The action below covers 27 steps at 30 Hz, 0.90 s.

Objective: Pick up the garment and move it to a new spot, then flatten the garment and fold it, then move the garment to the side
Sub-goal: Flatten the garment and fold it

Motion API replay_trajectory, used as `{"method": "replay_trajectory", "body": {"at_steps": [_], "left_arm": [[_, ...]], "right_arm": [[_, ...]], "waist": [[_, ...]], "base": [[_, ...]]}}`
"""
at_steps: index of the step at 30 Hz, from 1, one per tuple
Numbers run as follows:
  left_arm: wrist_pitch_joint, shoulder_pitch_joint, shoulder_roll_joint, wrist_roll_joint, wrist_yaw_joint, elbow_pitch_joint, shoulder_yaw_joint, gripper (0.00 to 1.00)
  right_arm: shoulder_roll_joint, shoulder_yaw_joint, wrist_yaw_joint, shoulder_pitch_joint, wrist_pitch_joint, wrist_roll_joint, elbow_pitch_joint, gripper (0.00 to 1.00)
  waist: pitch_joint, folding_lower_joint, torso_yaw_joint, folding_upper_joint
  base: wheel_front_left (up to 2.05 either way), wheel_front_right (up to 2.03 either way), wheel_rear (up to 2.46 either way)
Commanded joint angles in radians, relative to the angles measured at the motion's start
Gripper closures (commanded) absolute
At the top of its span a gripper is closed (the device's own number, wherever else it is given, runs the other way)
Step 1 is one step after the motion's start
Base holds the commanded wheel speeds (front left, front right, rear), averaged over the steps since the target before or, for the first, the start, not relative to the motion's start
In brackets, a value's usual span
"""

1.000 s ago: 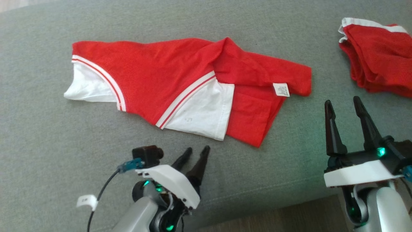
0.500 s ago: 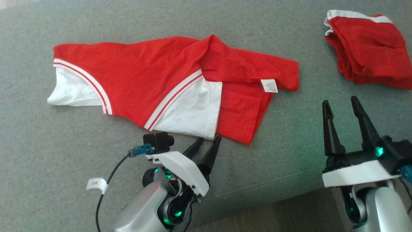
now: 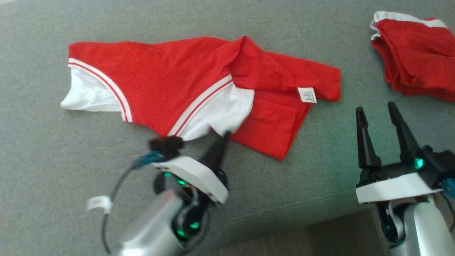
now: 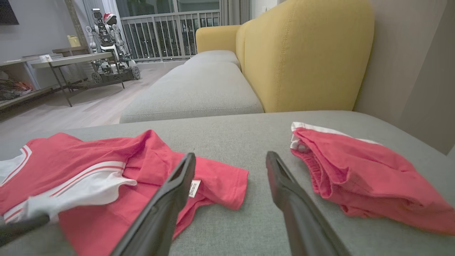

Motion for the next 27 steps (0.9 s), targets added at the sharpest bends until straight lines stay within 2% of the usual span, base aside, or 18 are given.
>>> {"method": "replay_trajectory", "body": {"at_steps": [1, 5, 6, 12, 18, 27], "left_arm": [[-0.03, -0.013, 0.042, 0.01, 0.016, -0.061, 0.063, 1.0], [-0.067, 0.015, 0.132, 0.042, 0.078, -0.186, 0.161, 1.0], [-0.067, 0.015, 0.132, 0.042, 0.078, -0.186, 0.161, 1.0], [-0.08, 0.051, 0.22, 0.078, 0.142, -0.314, 0.292, 1.0], [-0.082, 0.071, 0.242, 0.12, 0.171, -0.366, 0.384, 1.0], [-0.083, 0.072, 0.228, 0.169, 0.159, -0.368, 0.463, 1.0]], "right_arm": [[-0.009, 0.018, 0.0, -0.015, -0.009, 0.02, -0.008, 0.0], [-0.009, 0.028, 0.0, -0.02, -0.009, 0.066, 0.096, 0.0], [-0.009, 0.028, 0.0, -0.02, -0.009, 0.066, 0.096, 0.0], [-0.009, 0.029, 0.0, -0.058, -0.009, 0.121, 0.224, 0.0], [-0.009, 0.019, 0.0, -0.159, -0.009, 0.153, 0.376, 0.0], [-0.009, 0.016, 0.0, -0.254, -0.009, 0.153, 0.54, 0.0]], "waist": [[-0.01, 0.0, 0.012, 0.0], [-0.024, 0.0, 0.037, 0.0], [-0.024, 0.0, 0.037, 0.0], [-0.027, 0.0, 0.075, 0.0], [-0.012, 0.0, 0.086, 0.0], [0.009, 0.0, 0.097, 0.0]], "base": [[0.0, 0.0, 0.0], [0.0, 0.0, 0.0], [0.0, 0.0, 0.0], [0.0, 0.0, 0.0], [0.0, 0.0, 0.0], [0.0, 0.0, 0.0]]}}
